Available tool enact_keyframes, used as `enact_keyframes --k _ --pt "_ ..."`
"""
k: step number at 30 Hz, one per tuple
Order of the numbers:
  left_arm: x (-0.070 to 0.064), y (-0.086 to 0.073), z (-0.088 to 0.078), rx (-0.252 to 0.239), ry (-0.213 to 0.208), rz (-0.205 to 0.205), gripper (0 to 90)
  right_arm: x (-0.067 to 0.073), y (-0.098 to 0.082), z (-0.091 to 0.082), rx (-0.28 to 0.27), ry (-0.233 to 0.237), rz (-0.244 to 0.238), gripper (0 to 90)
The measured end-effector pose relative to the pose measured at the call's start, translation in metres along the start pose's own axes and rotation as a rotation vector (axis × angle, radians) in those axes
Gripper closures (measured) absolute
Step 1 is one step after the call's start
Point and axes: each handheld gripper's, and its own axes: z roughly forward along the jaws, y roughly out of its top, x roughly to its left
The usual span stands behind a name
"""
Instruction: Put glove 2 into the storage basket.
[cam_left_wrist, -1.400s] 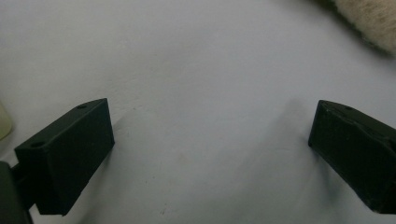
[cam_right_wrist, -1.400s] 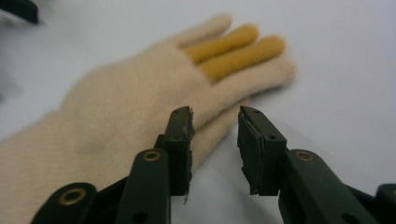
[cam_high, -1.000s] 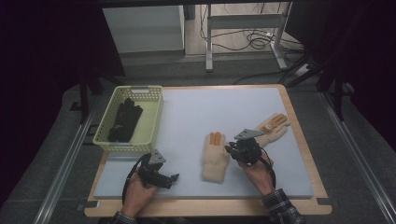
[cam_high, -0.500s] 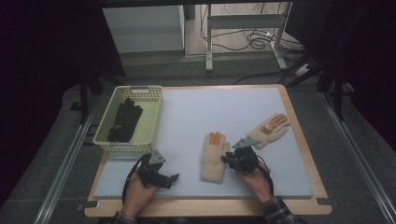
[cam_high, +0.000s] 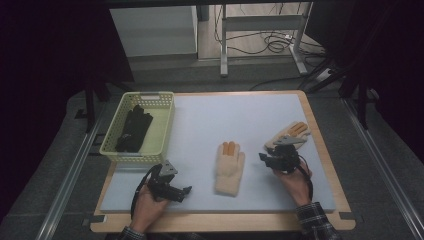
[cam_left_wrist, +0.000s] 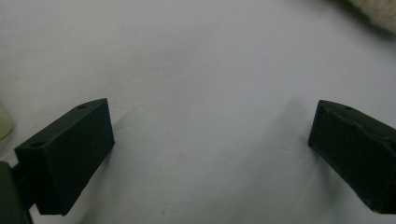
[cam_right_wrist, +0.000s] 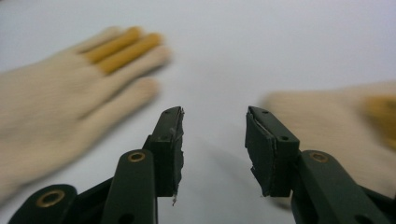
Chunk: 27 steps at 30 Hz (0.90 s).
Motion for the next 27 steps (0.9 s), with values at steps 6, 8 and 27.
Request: enact_keyframes --k 6,8,27 --pt "0.000 0.000 0.000 0.000 0.000 0.000 0.4 -0.036 0.003 -0.007 -0.004 -0.102 0.040 52.8" --pt "0.000 0.000 0.000 0.000 0.000 0.000 0.4 -0.046 0.003 -0.006 -0.003 -0.136 0.051 51.0" --pt "0.000 0.000 0.000 0.000 0.000 0.001 0.4 -0.086 0.004 0.029 0.042 -0.247 0.077 59.5"
